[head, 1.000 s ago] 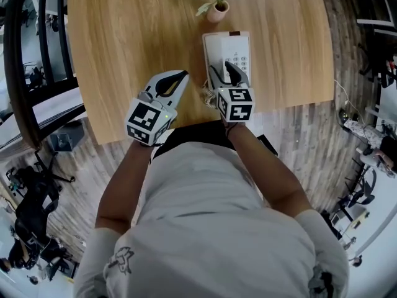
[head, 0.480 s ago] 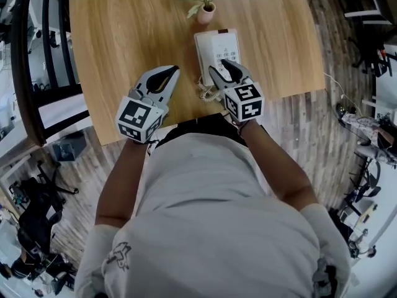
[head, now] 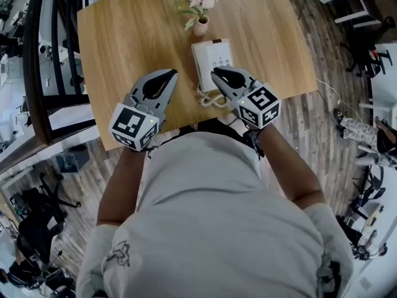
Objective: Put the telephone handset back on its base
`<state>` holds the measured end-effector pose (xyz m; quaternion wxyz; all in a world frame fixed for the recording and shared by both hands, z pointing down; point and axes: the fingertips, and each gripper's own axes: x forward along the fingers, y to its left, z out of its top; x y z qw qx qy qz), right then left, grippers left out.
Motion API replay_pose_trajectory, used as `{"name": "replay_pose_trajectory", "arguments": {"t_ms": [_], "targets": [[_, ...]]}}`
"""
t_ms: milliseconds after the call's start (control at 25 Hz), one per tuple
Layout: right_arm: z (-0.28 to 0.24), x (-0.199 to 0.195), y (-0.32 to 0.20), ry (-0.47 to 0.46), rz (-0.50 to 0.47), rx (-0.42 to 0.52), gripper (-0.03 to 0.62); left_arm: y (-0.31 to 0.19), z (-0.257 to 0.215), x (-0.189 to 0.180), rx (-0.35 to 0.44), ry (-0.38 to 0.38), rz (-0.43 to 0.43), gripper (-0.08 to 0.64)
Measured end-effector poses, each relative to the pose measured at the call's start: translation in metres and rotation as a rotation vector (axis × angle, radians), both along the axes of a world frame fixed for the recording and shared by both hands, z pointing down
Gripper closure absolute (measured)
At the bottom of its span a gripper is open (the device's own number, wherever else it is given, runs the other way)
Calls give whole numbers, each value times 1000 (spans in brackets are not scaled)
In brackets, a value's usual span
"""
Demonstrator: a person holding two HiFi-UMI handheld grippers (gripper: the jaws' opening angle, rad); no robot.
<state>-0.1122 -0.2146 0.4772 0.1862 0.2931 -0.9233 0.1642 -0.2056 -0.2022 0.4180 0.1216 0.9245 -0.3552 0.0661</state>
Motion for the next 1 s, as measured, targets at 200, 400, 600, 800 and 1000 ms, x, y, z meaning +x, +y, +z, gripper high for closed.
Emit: {"name": "replay_pose_trajectory", "arguments": {"t_ms": [200, 400, 600, 800, 1000], "targets": [[-38, 0, 13, -28, -27, 72, 578, 14, -27, -4, 48, 12, 5, 554], [-66, 6, 28, -66, -15, 133, 586, 30, -45, -3, 86, 14, 22, 553], [-85, 20, 46, -75, -7, 170, 588, 47, -55, 4, 110, 8, 27, 554], [-104, 32, 65, -80, -61, 211, 588, 62, -61, 16, 113, -4, 2, 554], [-108, 56, 83, -75, -105, 230, 588, 81, -64, 51, 107, -21, -14, 554]]}}
